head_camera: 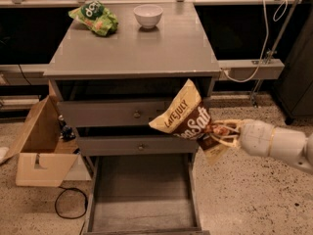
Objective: Pick brown chip bag from bottom drawer and place on counter
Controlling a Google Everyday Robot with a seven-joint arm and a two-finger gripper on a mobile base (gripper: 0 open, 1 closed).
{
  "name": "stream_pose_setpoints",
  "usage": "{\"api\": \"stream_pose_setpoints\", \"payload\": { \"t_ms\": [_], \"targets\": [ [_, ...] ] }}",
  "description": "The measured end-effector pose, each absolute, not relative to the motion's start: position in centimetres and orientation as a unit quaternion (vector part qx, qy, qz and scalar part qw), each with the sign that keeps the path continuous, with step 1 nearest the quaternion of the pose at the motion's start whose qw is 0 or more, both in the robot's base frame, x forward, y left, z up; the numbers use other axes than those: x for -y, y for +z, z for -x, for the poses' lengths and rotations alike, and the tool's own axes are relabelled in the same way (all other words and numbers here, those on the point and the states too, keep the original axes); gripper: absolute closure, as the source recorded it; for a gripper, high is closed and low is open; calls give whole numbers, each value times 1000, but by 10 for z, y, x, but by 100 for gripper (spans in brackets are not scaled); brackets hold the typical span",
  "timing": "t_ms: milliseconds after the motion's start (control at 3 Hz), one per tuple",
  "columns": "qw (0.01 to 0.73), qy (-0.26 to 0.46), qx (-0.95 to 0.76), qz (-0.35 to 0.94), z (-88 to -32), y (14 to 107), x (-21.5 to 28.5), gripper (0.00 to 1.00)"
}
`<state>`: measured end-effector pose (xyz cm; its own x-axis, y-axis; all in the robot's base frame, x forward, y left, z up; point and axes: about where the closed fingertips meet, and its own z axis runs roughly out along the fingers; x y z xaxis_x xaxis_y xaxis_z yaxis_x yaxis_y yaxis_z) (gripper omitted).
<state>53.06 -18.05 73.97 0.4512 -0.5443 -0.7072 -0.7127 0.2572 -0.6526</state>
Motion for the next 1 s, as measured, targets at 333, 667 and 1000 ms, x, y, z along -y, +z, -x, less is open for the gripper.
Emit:
{"api": "stream_pose_setpoints", "payload": {
  "t_ms": [333, 667, 1000],
  "targets": [
    [592, 52, -513, 619, -529, 761, 178, 100],
    [592, 52, -513, 619, -529, 761, 178, 100],
    [581, 5, -514, 631, -553, 786, 187, 100]
  ]
}}
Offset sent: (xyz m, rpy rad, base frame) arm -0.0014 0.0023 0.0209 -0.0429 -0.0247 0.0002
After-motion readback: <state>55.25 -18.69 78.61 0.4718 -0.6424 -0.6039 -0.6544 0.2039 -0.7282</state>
